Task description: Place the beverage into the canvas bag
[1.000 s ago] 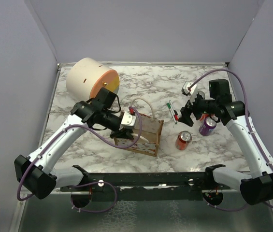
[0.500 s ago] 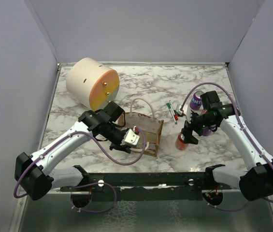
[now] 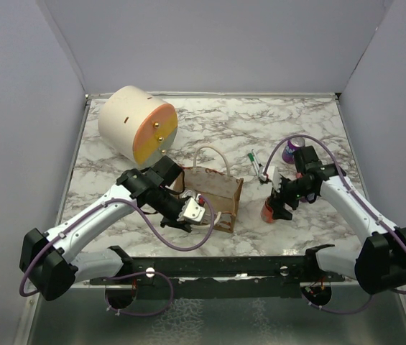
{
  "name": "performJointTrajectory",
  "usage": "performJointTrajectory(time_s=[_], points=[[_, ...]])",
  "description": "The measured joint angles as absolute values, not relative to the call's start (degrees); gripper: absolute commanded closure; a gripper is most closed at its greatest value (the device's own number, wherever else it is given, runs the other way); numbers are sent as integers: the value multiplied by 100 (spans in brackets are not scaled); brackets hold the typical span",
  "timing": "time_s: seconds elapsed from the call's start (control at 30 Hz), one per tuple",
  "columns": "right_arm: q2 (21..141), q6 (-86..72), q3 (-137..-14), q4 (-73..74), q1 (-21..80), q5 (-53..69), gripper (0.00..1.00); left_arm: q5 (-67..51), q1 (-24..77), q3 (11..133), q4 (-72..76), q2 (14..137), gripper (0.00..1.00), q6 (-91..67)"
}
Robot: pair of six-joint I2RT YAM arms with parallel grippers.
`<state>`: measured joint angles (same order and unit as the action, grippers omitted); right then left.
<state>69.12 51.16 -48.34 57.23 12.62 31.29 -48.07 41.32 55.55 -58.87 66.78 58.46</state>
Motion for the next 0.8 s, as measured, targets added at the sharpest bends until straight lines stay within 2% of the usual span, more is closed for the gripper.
performJointTrajectory(time_s=[0.23,0.43,0.6,0.8], points=[[6827,5050,-4641,5376,1262,3105,64,-4746,4082,5494,-5828,6571,97,5850],[6388,4884,-4670,5413,1262,3096,80,-4681,4056,5369,-5793,6545,96,5911],[6029,4665,-5183,5712,1262,3168,98,-4630,4053,5325,-5791,6512,95,6040],[5957,4427,-6289,5942,1262,3715,99,-4576,4038,5247,-5793,6486,95,6202]])
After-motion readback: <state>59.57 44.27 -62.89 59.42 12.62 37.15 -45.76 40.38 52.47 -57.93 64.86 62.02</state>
